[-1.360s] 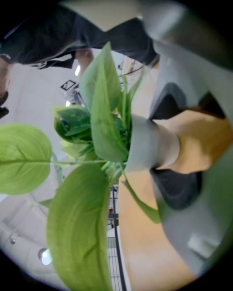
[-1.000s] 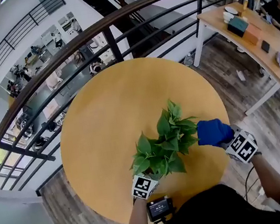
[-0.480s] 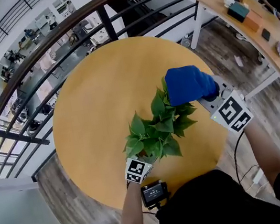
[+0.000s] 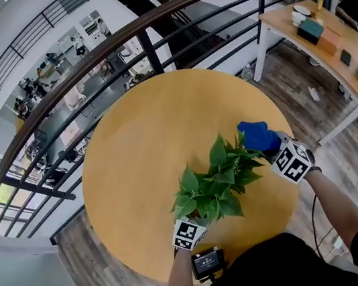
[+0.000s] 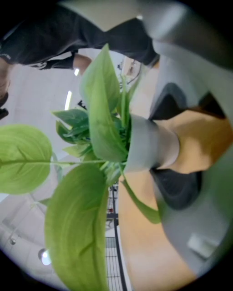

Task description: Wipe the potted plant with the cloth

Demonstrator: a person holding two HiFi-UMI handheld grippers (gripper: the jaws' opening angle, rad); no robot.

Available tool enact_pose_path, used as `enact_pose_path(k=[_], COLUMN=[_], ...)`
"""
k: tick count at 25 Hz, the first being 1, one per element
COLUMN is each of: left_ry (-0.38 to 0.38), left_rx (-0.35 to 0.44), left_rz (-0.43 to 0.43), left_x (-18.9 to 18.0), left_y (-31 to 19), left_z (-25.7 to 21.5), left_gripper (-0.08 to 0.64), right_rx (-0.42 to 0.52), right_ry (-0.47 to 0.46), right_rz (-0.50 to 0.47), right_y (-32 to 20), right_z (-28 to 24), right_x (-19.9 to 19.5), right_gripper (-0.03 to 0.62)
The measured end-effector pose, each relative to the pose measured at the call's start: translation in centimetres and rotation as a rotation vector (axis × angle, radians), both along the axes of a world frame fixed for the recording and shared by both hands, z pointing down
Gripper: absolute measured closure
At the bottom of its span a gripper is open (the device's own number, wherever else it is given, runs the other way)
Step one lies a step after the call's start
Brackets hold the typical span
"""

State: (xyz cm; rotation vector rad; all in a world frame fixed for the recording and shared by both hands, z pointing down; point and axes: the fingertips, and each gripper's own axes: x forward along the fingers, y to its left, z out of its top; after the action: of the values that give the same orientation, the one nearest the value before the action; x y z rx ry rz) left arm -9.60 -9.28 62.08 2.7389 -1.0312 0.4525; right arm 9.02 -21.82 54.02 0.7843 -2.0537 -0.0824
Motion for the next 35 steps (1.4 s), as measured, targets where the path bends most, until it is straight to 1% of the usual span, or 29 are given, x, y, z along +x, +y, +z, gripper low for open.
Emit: enact_pose_path(k=[2, 4, 6, 7, 9, 11, 12, 13, 14, 15, 16, 17, 19, 20, 21, 23, 25, 28, 29, 31, 33, 35], left_ry=[0.000, -0.003, 0.000, 0.002, 0.000, -0.014, -0.018, -0.021, -0.020, -0.015, -0.009, -0.004, 0.001, 0.001, -0.002, -0.011, -0.017, -0.009, -0.009, -0.007, -0.009, -0.014], left_rx=[0.000, 0.000, -0.002, -0.009, -0.023, -0.030, -0.030, -0.027, -0.021, -0.012, -0.004, 0.000, -0.002, -0.003, -0.004, -0.013, -0.021, -0.016, -0.015, -0.014, -0.013, -0.009], left_rz=[0.000, -0.003, -0.002, 0.000, 0.007, 0.008, 0.006, 0.004, 0.001, -0.002, -0.005, -0.007, -0.010, -0.013, -0.014, -0.014, -0.013, -0.014, -0.015, -0.017, -0.023, -0.029], left_x=[0.0, -0.1, 0.0, 0.2, 0.7, 0.6, 0.4, 0.3, 0.2, 0.1, 0.1, 0.1, 0.2, 0.2, 0.2, 0.2, 0.2, 0.2, 0.1, 0.2, 0.4, 0.4], left_y=[-0.1, -0.2, 0.0, 0.2, 0.5, 0.6, 0.5, 0.4, 0.2, 0.0, -0.1, -0.1, -0.2, -0.3, -0.3, -0.4, -0.4, -0.6, -0.6, -0.4, -0.4, -0.5], left_z=[0.0, -0.1, -0.1, 0.0, 0.3, 0.9, 1.1, 1.2, 1.1, 0.8, 0.5, 0.3, 0.0, 0.0, 0.1, 0.7, 1.1, 0.7, 0.6, 0.4, 0.4, 0.7], left_gripper=[0.230, 0.230, 0.230, 0.230, 0.230, 0.230, 0.230, 0.230, 0.230, 0.230, 0.230, 0.229, 0.229, 0.229, 0.229, 0.230, 0.230, 0.230, 0.230, 0.230, 0.230, 0.230], right_rx=[-0.040, -0.114, -0.177, -0.190, -0.163, -0.074, -0.020, 0.028, 0.058, 0.068, 0.064, 0.058, 0.047, 0.030, 0.003, -0.071, -0.139, -0.207, -0.218, -0.209, -0.145, -0.048], right_ry=[-0.091, -0.192, -0.247, -0.260, -0.313, -0.397, -0.434, -0.460, -0.472, -0.459, -0.418, -0.357, -0.244, -0.201, -0.165, -0.121, -0.099, -0.051, -0.046, -0.087, -0.172, -0.268], right_rz=[0.067, 0.148, 0.199, 0.213, 0.238, 0.248, 0.233, 0.198, 0.144, 0.077, 0.009, -0.051, -0.135, -0.156, -0.161, -0.128, -0.072, -0.004, 0.021, 0.074, 0.105, 0.100], right_y=[0.2, 0.8, 2.2, 3.1, 4.7, 5.3, 5.5, 5.7, 6.2, 6.9, 7.8, 8.7, 10.4, 11.2, 11.9, 12.9, 13.6, 14.3, 14.3, 13.8, 12.7, 11.5], right_z=[0.2, 0.8, 1.6, 1.6, 0.3, -3.2, -5.4, -7.6, -9.4, -10.6, -10.9, -10.6, -8.1, -6.4, -4.6, -1.3, 1.2, 3.6, 3.8, 2.8, -0.3, -4.5], right_x=[0.6, 1.1, 1.8, 2.3, 3.2, 3.5, 3.3, 2.8, 2.0, 0.8, -0.4, -1.5, -3.2, -3.7, -3.9, -3.2, -1.5, 1.4, 2.2, 3.3, 3.3, 2.4], right_gripper=[0.457, 0.457, 0.457, 0.457, 0.457, 0.457, 0.457, 0.457, 0.457, 0.457, 0.457, 0.457, 0.457, 0.457, 0.457, 0.457, 0.457, 0.457, 0.457, 0.457, 0.457, 0.457])
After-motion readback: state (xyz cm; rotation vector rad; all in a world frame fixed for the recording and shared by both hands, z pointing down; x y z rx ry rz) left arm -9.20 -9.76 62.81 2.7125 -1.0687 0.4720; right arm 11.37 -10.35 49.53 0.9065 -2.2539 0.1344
